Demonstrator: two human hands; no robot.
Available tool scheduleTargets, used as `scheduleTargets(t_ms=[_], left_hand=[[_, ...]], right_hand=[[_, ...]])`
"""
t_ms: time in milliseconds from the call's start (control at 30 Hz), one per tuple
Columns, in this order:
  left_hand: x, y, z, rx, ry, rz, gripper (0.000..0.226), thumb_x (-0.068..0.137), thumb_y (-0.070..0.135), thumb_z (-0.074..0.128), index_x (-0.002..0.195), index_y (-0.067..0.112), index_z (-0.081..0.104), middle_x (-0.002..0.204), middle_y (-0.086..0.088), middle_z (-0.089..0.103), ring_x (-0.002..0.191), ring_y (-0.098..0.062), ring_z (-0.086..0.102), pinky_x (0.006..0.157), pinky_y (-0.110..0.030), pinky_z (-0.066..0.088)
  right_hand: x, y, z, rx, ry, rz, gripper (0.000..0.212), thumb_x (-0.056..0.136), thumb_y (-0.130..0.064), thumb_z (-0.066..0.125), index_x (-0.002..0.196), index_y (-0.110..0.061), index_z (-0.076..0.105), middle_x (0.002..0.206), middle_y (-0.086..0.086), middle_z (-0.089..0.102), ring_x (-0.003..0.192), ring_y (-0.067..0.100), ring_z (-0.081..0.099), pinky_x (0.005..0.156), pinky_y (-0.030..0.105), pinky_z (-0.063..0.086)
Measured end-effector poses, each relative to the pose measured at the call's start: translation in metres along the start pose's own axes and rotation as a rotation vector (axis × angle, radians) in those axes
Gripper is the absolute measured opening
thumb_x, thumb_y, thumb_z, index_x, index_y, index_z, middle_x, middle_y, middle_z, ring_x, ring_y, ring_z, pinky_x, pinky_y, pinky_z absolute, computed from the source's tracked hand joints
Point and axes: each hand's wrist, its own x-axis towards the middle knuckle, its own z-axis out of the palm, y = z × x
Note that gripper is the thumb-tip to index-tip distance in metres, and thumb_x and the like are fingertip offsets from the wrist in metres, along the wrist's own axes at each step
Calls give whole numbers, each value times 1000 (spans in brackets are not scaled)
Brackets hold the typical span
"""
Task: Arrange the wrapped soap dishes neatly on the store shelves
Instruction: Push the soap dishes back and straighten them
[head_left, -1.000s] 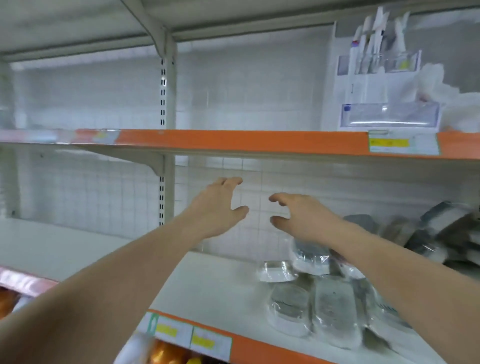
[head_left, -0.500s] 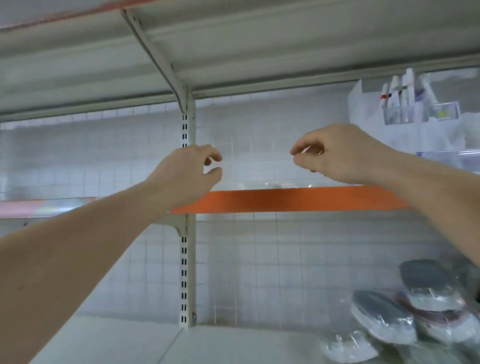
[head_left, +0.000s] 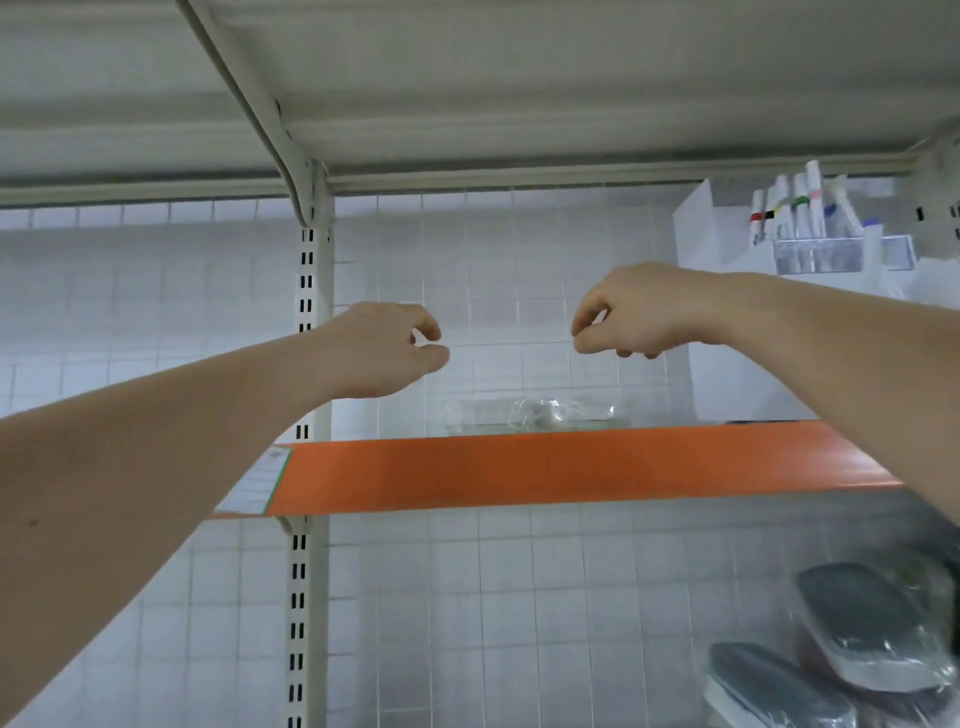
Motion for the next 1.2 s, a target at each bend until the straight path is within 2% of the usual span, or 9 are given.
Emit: scheduleTargets(t_ms=[267, 433, 633, 800, 867, 900, 967, 1100, 1200], left_hand=[[66, 28, 42, 156, -294, 54, 51, 94, 38, 48, 142, 27, 32, 146, 2, 35, 130, -20, 37, 100, -30, 31], [81, 28, 61, 313, -542, 22, 66, 93, 40, 51, 148, 29, 17, 152, 3, 25, 137, -22, 29, 109, -37, 28], [78, 16, 53, 424, -372, 110, 51, 85, 42, 62, 130, 28, 43, 99, 12, 42, 95, -11, 39, 84, -25, 38], [81, 14, 48, 135, -315, 17, 6, 82, 32, 57, 85, 27, 56, 92, 10, 50, 88, -13, 49, 76, -27, 41], [78, 19, 51, 102, -375, -70, 37, 75, 57, 53, 89, 23, 55, 106, -1, 55, 105, -24, 50, 90, -37, 41], [78, 23, 53, 154, -405, -82, 48, 73, 69, 50, 84, 23, 43, 92, 13, 24, 112, -29, 50, 94, -42, 42], [74, 29, 58, 308, -422, -63, 91, 72, 79, 44, 115, 0, 41, 120, 2, 37, 114, -29, 48, 95, -42, 42], [69, 35, 59, 356, -339, -38, 58, 89, 58, 45, 130, 17, 42, 93, 4, 46, 74, -10, 44, 59, -22, 34], [67, 32, 53, 224, -278, -81, 43, 99, 37, 33, 136, 17, 43, 128, -5, 48, 87, -14, 49, 67, -24, 41]], right_hand=[[69, 29, 38, -333, -290, 53, 50, 95, -26, 49, 143, -19, 38, 141, 2, 41, 106, 24, 49, 93, 36, 49], [82, 33, 57, -75, -507, 110, 72, 94, -17, 53, 151, -24, 9, 157, 0, 16, 142, 26, 22, 110, 46, 33], [77, 37, 48, -77, -331, 33, 47, 90, -39, 58, 131, -19, 51, 85, -4, 56, 79, 8, 54, 87, 32, 44], [77, 29, 54, -153, -253, 35, 60, 88, -64, 40, 125, -19, 56, 112, 2, 62, 103, 18, 56, 91, 34, 39], [77, 27, 62, -250, -425, 53, 71, 84, -69, 42, 141, -27, 39, 143, 0, 42, 125, 28, 45, 89, 39, 42], [76, 27, 64, -259, -484, 58, 75, 81, -68, 48, 144, -31, 32, 145, -2, 38, 124, 32, 46, 86, 41, 48], [73, 27, 64, -292, -469, 22, 75, 79, -62, 58, 143, -33, 33, 129, -3, 47, 110, 30, 54, 81, 41, 53], [69, 30, 57, -279, -294, -46, 52, 87, -53, 55, 130, -25, 50, 120, -4, 52, 101, 17, 47, 92, 34, 43], [67, 35, 50, 139, -152, 41, 31, 88, -44, 58, 105, -18, 57, 104, -1, 55, 92, 20, 52, 83, 34, 45]])
